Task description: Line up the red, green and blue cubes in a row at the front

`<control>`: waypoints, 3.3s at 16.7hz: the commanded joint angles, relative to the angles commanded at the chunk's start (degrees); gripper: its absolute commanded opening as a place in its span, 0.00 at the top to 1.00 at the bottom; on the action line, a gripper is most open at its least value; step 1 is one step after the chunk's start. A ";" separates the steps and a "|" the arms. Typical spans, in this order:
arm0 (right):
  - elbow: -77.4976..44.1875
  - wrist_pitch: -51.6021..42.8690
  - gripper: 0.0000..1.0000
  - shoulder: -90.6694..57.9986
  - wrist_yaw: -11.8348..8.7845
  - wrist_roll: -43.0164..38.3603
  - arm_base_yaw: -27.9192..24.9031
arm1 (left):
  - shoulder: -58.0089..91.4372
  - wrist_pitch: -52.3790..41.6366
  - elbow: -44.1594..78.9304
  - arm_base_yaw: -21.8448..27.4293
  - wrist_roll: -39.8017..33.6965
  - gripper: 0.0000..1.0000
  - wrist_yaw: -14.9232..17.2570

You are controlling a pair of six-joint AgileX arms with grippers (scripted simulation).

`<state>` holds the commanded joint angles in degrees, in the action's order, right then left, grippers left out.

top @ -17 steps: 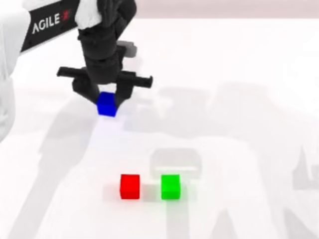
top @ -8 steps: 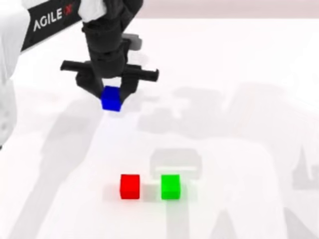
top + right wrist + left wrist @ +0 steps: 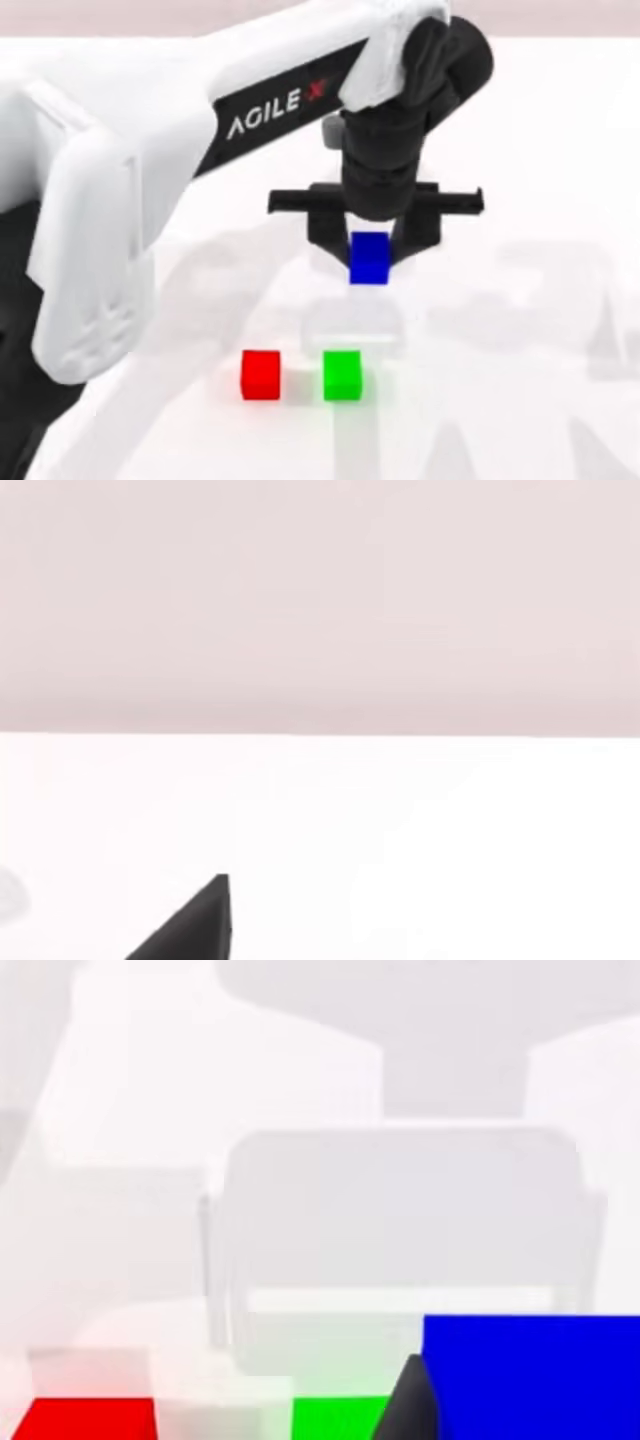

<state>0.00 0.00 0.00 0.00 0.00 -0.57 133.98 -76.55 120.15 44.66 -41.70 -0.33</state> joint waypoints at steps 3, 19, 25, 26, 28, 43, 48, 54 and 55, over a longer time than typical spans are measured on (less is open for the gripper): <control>0.00 0.00 0.00 0.00 0.00 0.00 0.00 | 0.43 -1.51 2.17 7.18 -9.40 1.00 -0.12; 0.00 0.00 0.00 0.00 0.00 0.00 0.00 | 1.35 12.46 -9.93 10.86 -13.48 1.00 -0.25; 0.00 0.00 0.00 0.00 0.00 0.00 0.00 | 1.48 13.00 -10.44 10.92 -13.50 0.85 -0.25; 0.00 0.00 0.00 0.00 0.00 0.00 0.00 | 1.48 13.00 -10.44 10.92 -13.50 0.77 -0.25; 0.00 0.00 0.00 0.00 0.00 0.00 0.00 | 1.48 13.00 -10.44 10.92 -13.50 0.62 -0.25; 0.00 0.00 0.00 0.00 0.00 0.00 0.00 | 1.48 13.00 -10.44 10.92 -13.50 0.00 -0.25; 0.00 0.00 0.00 0.00 0.00 0.00 0.00 | 1.24 10.61 -8.10 10.68 -13.67 0.00 -0.29; 0.00 0.00 0.00 0.00 0.00 0.00 0.00 | -0.24 -1.05 1.73 9.95 -13.77 0.00 -0.27; 0.00 0.00 0.00 0.00 0.00 0.00 0.00 | -0.40 -1.54 2.22 9.89 -13.74 0.00 -0.28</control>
